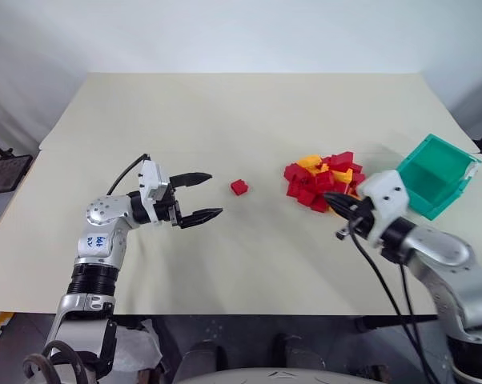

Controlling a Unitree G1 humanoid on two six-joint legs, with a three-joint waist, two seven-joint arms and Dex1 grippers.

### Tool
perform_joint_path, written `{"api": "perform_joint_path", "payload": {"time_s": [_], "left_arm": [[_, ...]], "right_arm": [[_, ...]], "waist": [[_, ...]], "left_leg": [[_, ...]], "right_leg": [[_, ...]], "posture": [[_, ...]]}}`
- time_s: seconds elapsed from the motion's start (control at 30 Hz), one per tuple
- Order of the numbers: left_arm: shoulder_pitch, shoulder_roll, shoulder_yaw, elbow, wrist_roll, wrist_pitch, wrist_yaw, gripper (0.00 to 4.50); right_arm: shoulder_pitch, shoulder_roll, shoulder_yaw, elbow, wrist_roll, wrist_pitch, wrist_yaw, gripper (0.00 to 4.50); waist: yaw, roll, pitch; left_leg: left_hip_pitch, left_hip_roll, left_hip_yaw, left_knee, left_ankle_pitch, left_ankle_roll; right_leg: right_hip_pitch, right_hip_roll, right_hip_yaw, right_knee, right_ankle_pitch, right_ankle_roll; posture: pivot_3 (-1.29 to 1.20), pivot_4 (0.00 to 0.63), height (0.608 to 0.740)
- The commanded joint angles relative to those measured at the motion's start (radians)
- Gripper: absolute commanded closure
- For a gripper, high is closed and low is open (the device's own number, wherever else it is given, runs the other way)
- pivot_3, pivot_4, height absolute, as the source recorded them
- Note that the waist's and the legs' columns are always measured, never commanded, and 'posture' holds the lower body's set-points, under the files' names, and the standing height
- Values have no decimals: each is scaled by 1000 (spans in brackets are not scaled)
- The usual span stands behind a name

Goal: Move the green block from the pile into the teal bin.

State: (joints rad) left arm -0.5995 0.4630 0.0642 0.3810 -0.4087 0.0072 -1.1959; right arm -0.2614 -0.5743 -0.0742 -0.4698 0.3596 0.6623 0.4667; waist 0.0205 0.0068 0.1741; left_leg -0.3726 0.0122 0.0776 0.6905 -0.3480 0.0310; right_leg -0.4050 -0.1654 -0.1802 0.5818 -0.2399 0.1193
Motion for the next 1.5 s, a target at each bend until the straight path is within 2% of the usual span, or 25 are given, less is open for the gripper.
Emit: {"api": "perform_joint_path", "payload": {"time_s": [0.03, 0.33, 0.47, 0.6, 0.73, 1.13, 1.27, 1.37, 1.47, 1.5], "left_arm": [[-45, 1, 8, -1, -17, 5, -15, 0], [-120, 7, -12, 8, 2, 20, -34, 0], [-143, 8, -19, 19, 5, 21, -51, 0], [-153, 5, -20, 36, 7, 12, -53, 0], [-144, -2, -24, 35, 7, 10, -54, 0], [-119, -19, -25, 16, 1, 3, -44, 0], [-113, -21, -25, 11, 1, 0, -42, 0], [-109, -25, -23, 11, -2, -7, -40, 0], [-105, -32, -24, 10, -2, -13, -38, 0], [-103, -35, -24, 10, -3, -16, -38, 0]], "right_arm": [[-84, 41, 71, 122, -64, -45, -22, 4443], [-308, 158, 128, 569, -194, -262, -41, 4443], [-363, 141, 92, 700, -225, -327, -52, 4443], [-388, 77, 20, 803, -250, -370, -95, 4443], [-383, 54, -4, 821, -257, -378, -101, 4443], [-318, 21, -32, 579, -183, -286, 16, 4443], [-357, -30, -32, 558, -163, -190, 65, 4443], [-432, -102, 3, 597, -158, -16, 134, 4443], [-494, -186, 91, 611, -145, 81, 297, 3840], [-516, -198, 108, 615, -145, 106, 320, 3498]], "waist": [[0, -1, 1], [-16, -2, 1], [-25, -2, 1], [-22, -2, 1], [-26, -2, 1], [-46, -2, 1], [-44, -2, 1], [-45, -2, 1], [-45, -2, 1], [-46, -2, 1]], "left_leg": [[-1, 0, 1, 0, 0, 0], [-2, -2, 13, -1, 0, 0], [-2, 0, 14, -1, 0, 0], [-2, 0, 15, -1, 0, 0], [-2, 0, 15, -1, 0, 0], [1, 1, 16, -4, 2, -3], [1, 2, 16, -4, 2, -2], [1, 2, 15, -4, 2, -2], [1, 2, 15, -4, 2, -2], [1, 2, 15, -4, 2, -2]], "right_leg": [[-2, 0, 1, 1, 0, 0], [-6, 2, 4, 3, 0, 0], [-6, 2, 5, 3, 0, 0], [-7, 2, 5, 3, 0, 0], [-7, 2, 6, 3, 0, 0], [-7, 3, 9, 3, 0, 0], [-7, 3, 10, 3, 0, 0], [-8, 3, 11, 3, 0, 0], [-9, 3, 12, 4, 0, 0], [-9, 3, 12, 4, 0, 0]], "posture": [[0, 150, 740], [0, 150, 740], [0, 150, 740], [0, 150, 740], [0, 150, 740], [0, 150, 740], [0, 150, 740], [0, 150, 740], [0, 150, 740], [0, 150, 740]]}}
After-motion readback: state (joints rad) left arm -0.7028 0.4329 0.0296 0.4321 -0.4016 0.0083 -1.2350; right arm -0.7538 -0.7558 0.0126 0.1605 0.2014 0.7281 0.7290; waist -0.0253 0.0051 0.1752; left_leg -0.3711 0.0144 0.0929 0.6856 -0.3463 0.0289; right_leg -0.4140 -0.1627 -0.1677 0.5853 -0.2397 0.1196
